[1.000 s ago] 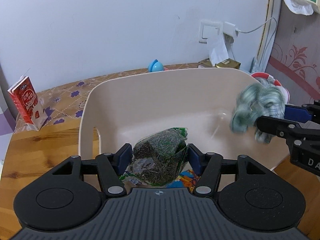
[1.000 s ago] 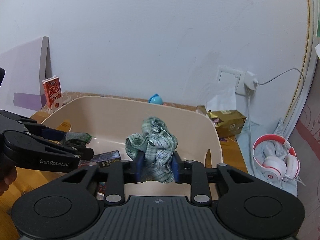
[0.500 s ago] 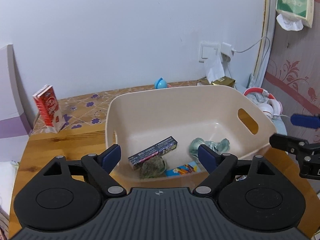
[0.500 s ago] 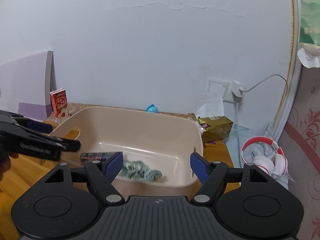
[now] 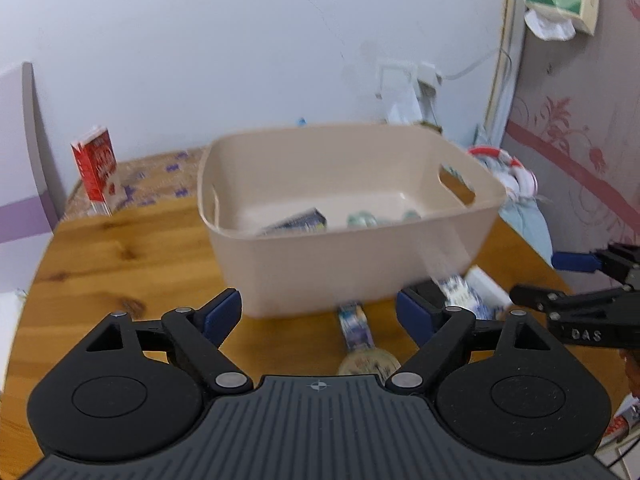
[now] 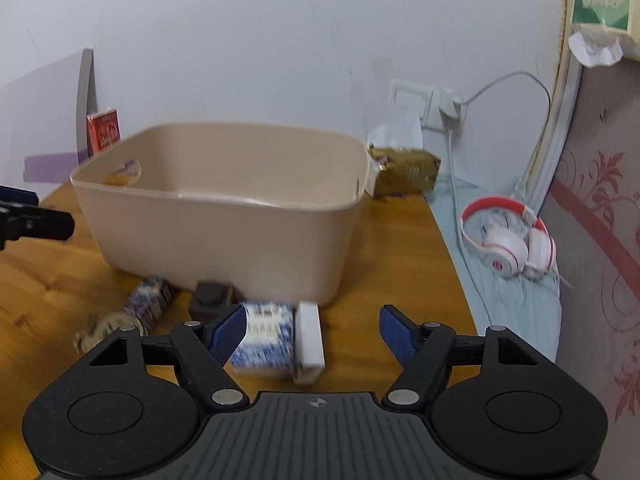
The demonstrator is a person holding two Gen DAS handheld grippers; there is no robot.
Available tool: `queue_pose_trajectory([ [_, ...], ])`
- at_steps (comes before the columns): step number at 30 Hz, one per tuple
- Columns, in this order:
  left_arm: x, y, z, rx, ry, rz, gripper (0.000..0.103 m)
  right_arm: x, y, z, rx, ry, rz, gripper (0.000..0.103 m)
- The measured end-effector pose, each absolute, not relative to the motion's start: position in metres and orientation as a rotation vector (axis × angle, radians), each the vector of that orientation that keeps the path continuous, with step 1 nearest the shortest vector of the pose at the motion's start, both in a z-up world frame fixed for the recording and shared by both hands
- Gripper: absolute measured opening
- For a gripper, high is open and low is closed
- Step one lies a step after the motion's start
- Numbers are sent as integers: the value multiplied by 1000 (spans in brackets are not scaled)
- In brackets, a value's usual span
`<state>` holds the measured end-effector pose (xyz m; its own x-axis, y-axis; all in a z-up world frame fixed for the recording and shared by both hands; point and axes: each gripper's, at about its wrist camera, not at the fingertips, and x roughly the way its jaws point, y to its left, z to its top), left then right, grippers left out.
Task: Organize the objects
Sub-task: 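Grasp the round tin with the left gripper while the right grasps the white box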
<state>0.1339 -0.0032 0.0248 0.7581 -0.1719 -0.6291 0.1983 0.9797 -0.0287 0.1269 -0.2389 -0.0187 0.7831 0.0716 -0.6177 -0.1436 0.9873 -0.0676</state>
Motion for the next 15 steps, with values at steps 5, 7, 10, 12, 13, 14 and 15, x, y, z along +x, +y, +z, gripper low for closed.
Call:
queue_pose_trajectory([
  [5,134,-17,-5,41,733,-224,86,133,-243,-35,-95,690,114,73],
  [7,136,-22,-16,53,748,-221,86,137,-246,-41,-84,698,114,71],
  [10,140,-27,-32,58,783,-235,86,142,-247,-49,-72,705,116,67],
  [12,143,-30,-39,59,798,-239,84,146,-248,-53,-65,708,118,65],
  [13,144,-31,-42,60,805,-240,83,148,-248,-55,-60,711,122,63],
  [14,146,-32,-45,60,813,-242,81,149,-248,-56,-57,712,124,62],
  [15,147,-33,-47,61,820,-242,79,151,-248,-57,-54,713,125,61],
])
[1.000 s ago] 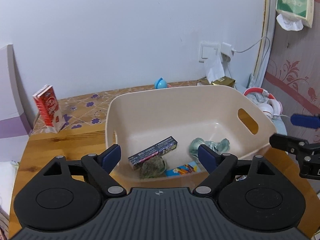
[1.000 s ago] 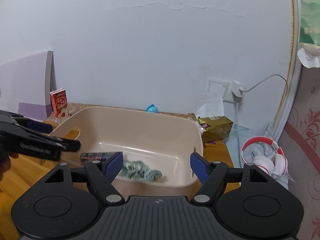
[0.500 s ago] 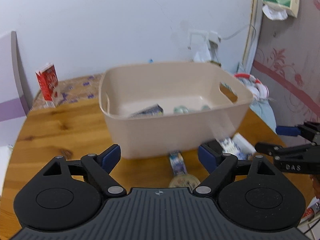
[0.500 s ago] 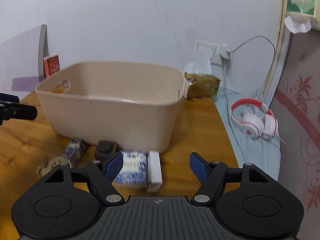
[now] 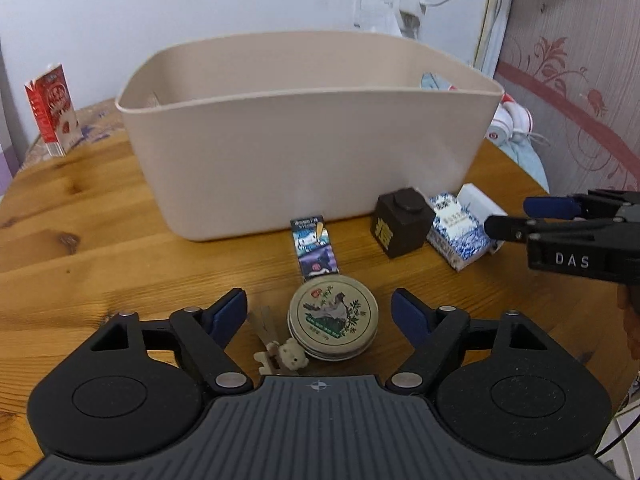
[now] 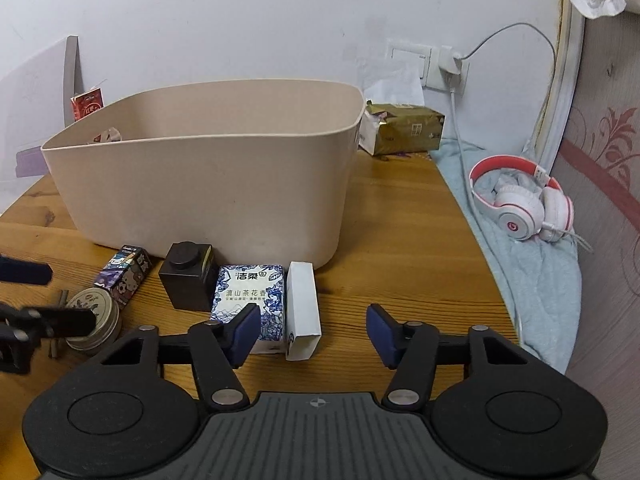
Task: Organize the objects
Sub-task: 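Grasp the round tin with the left gripper while the right grasps the white box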
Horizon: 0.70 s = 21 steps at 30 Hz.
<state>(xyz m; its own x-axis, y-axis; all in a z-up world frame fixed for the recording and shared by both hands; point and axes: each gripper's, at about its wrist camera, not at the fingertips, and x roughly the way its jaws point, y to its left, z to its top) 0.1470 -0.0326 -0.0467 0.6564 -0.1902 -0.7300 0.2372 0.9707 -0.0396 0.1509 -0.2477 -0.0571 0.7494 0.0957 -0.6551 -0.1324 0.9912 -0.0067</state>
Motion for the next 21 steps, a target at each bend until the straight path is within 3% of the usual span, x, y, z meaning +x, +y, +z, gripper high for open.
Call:
queue_pose_trajectory([
  [5,151,-34,-53,73,847,-256,71,155,-246,-61,-42,716,127,57],
  [15,154,-37,-55,106,849,-280,70,160,-242,-63,-7,727,135,41],
  [21,151,-39,-54,123,852,-314,70,162,-242,-62,11,729,132,41],
])
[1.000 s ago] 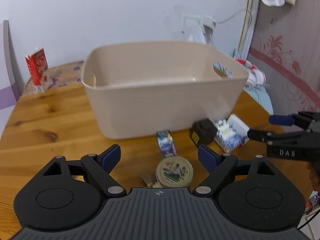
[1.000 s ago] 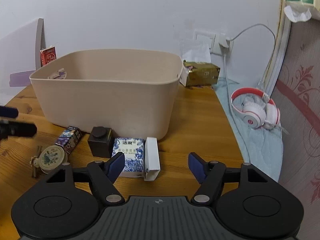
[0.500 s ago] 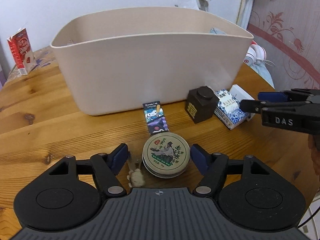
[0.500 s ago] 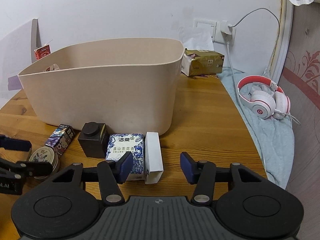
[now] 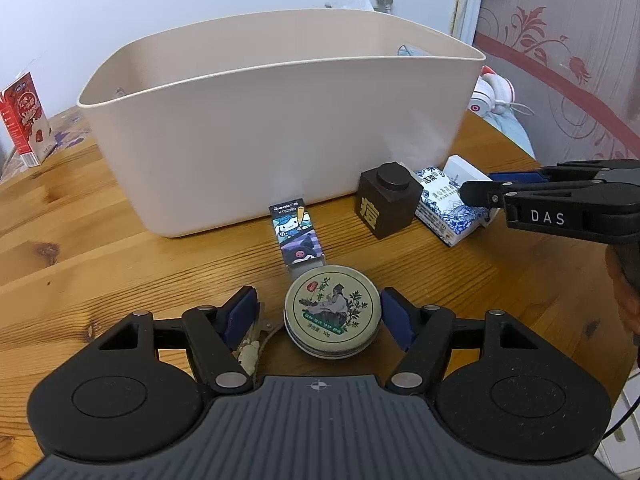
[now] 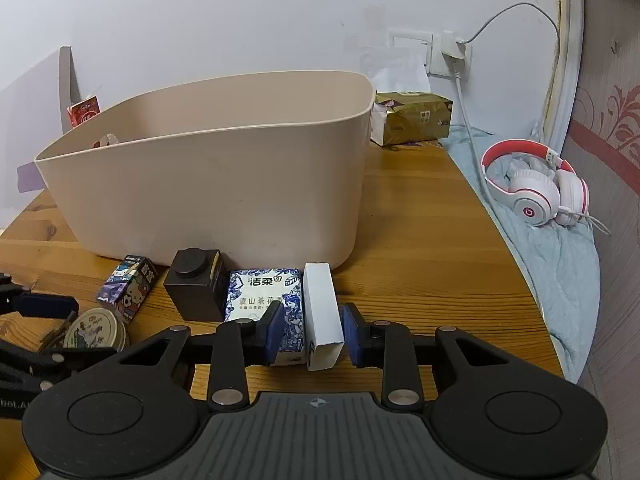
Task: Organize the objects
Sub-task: 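Grasp the round tin with the left gripper while the right grasps the white box, then lift the tin and white box over the bin and release both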
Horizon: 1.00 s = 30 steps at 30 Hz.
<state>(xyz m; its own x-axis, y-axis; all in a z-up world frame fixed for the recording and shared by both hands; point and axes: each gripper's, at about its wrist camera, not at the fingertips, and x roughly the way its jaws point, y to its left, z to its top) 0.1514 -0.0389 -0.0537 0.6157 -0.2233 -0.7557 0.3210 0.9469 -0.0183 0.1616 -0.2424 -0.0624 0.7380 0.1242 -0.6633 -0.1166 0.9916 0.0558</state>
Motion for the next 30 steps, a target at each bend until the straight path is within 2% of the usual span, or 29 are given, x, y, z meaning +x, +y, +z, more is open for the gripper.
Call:
queue_pose_trajectory([
  [4,154,-39,-56,106,867,-328,69,163,-243,-63,16,728,124,44],
  [6,156,-41,-60,107,882,-336,62,162,-243,-63,22,729,128,43],
  [7,155,-42,-60,112,874,-334,58,161,-243,-63,27,729,135,34],
  [9,155,-42,-60,108,872,-331,57,160,-243,-62,28,727,133,15],
  [30,147,-15,-25,-6,812,-346,55,136,-237,-42,9,668,127,14],
])
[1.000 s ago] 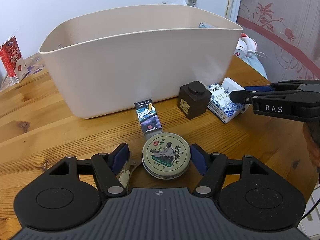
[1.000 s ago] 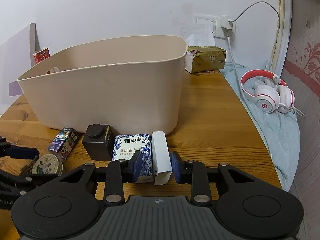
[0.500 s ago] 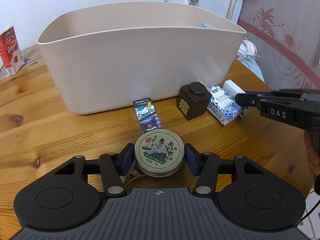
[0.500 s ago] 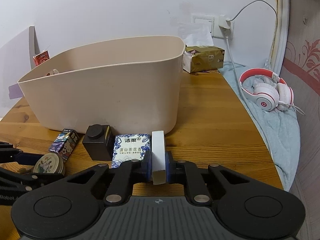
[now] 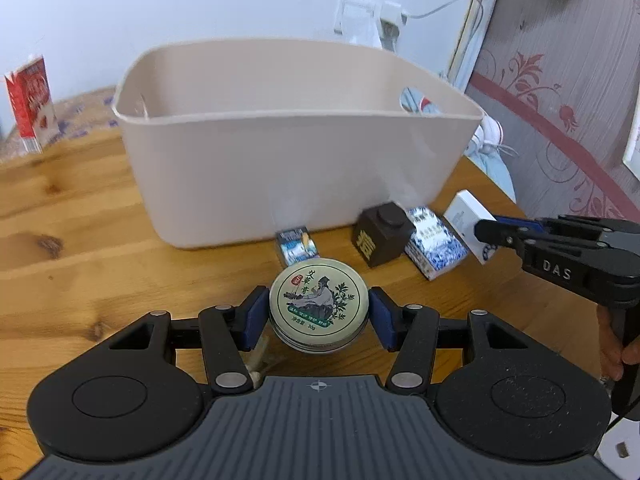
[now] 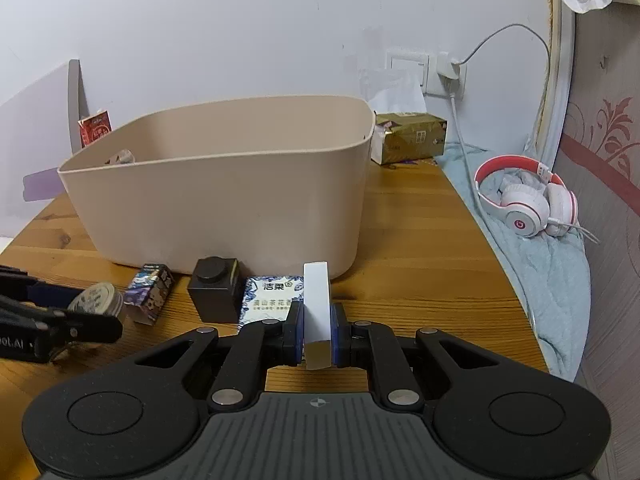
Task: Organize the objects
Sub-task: 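Lift the tin and white box over the bin and release both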
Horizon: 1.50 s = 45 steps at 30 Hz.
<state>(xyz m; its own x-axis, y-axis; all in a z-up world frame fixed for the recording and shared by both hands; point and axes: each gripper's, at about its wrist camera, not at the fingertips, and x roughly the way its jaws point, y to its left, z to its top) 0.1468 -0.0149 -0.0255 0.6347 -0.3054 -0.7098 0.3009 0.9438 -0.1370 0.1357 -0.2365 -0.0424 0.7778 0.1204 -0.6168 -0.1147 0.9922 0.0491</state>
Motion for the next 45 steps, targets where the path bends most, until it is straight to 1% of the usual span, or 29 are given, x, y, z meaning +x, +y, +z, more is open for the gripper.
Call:
queue_pose_trajectory([
  [9,135,0,9,-3,729,-319,55,112,-229,-13,5,578,140,14],
  [17,130,7,49,9,636,-309,55,97,-220,29,7,457,154,14],
  [21,141,7,67,15,593,-296,55,103,-213,48,-10,415,162,14],
  [27,179,5,80,20,554,-264,55,128,-203,64,-23,389,158,14],
  [31,212,1,75,20,576,-232,55,151,-199,67,-22,399,148,14],
  [36,245,-3,55,51,640,-212,55,184,-194,61,-14,443,139,14],
  [43,272,-6,23,63,756,-207,55,221,-186,30,-46,552,128,14],
  [45,274,-10,18,101,753,-191,56,226,-186,20,-50,588,128,14],
])
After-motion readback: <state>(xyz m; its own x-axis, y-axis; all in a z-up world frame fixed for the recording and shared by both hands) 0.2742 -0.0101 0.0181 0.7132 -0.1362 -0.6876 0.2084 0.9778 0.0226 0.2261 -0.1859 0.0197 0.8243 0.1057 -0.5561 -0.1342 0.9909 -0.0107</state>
